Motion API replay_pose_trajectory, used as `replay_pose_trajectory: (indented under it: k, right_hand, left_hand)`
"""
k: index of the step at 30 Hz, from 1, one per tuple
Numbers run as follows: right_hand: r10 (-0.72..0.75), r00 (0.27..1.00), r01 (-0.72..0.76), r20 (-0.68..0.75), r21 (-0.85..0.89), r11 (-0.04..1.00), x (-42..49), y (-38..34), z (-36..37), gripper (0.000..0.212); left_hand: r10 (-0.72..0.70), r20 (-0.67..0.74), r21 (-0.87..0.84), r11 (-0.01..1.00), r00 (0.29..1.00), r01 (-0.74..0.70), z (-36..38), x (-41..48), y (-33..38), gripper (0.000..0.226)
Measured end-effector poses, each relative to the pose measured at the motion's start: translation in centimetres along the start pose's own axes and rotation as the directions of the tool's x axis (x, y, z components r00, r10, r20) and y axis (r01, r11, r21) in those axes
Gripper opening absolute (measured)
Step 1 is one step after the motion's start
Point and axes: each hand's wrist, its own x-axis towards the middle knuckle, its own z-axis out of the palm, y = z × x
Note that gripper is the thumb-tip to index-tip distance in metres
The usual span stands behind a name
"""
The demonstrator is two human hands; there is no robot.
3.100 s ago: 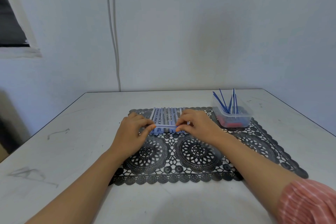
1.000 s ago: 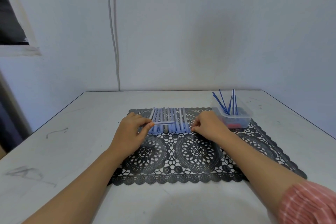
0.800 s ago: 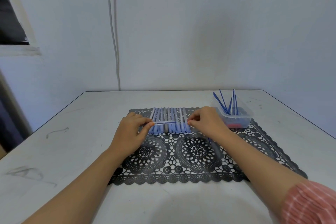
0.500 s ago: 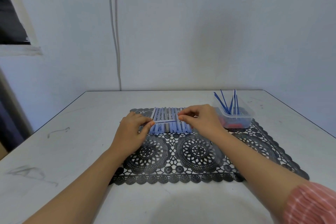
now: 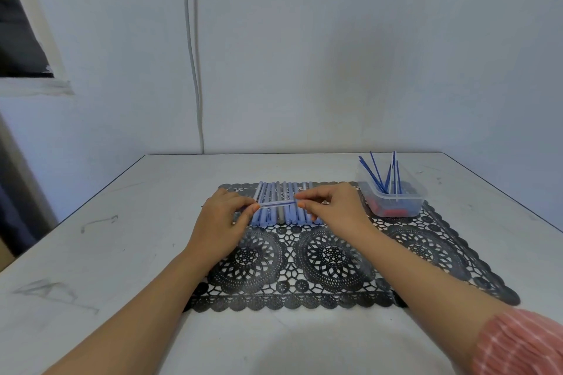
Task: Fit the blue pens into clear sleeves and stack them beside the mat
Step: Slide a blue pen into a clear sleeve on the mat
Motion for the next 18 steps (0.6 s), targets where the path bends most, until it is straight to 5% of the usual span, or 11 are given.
replay_pose_trajectory:
  k: [5,18]
  right_hand:
    - [0.012,1.0,-0.011,-0.02,0.038,0.999,-0.13,-0.12,-0.01,0.015]
    - [0.022,1.0,-0.023,0.007,0.127,0.992,-0.26,0.27,0.24,0.017]
  left_hand:
    - [-0.009,0.009,-0.007,1.0,1.0,0.009,-0.11,0.02,0.16,0.027]
    - [-0.011,0.032,-0.021,1.0,0.999,0.011,0.0,-0.1,0.26,0.014]
